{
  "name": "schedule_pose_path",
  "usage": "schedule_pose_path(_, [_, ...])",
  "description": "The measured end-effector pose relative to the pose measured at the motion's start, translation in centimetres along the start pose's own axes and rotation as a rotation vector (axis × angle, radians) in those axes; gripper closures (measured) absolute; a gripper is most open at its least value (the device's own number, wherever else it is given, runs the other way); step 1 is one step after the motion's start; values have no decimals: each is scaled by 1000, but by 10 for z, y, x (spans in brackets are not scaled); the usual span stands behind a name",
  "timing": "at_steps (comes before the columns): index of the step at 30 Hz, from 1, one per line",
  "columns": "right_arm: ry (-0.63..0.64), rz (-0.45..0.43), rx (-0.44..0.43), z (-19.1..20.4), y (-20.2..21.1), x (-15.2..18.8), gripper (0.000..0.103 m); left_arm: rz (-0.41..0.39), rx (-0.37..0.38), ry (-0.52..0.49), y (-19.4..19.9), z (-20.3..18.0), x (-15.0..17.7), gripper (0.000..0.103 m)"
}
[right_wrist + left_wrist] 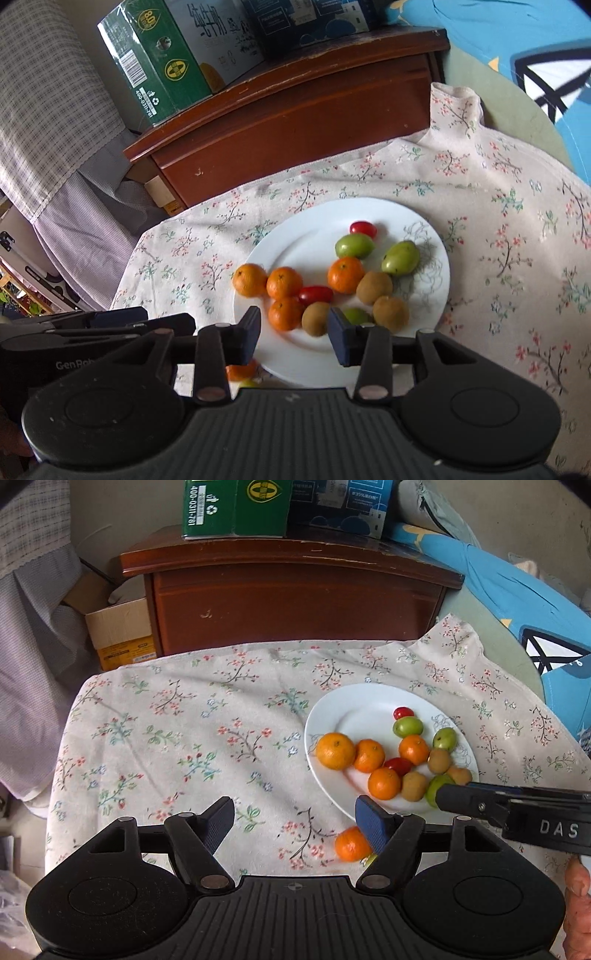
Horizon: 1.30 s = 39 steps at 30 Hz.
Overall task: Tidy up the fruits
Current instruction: 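Lower the tomato and orange onto the plate and open both tools, then move both open tools back to the last mandarin and green plum, then grasp the green plum with the right tool while the left tool grasps the mandarin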
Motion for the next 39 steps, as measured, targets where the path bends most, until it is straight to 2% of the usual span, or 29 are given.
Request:
schedule_pose_path(2, [12, 14, -1, 5, 2, 12, 61, 11, -1, 29, 4, 6, 4, 31])
schedule_pose_path(7, [68, 78, -15, 17, -3, 40, 61, 0, -59, 40, 12, 16, 7, 31])
schedule_pose_path(10, [90, 110, -32, 22, -12, 48, 61, 0, -41, 56, 12, 18, 5, 31])
schedule_pose_path(15, [127, 127, -44, 27, -25, 52, 61, 20, -21, 65, 6, 15, 6, 31])
schedule_pose_path(24, [170, 132, -11, 26, -41, 54, 61, 32, -15, 75, 1, 13, 7, 31])
schedule_pose_path(27, [189, 135, 3, 27, -45, 55, 69, 37, 0, 81, 0, 12, 7, 31])
schedule_pose_path(29, [207, 134, 8, 28, -46, 56, 78, 41, 9, 84, -2, 11, 8, 31])
schedule_pose_path(36, [145, 143, 23, 20, -26, 54, 79, 39, 43, 42, -5, -3, 13, 31])
schedule_pose_path(39, [142, 133, 74, 11, -9, 52, 79, 36, 71, 9, -6, -14, 17, 32])
Point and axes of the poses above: each gripper's, at about its wrist camera, not at the fingertips, and y roughly against the way its jaws point, z to its left, x to its underside, the point moved 6 cm from there along -y, roughly the way its jaws point, and after that the axes turned 11 degrees about -x, right-handed, at the moved point
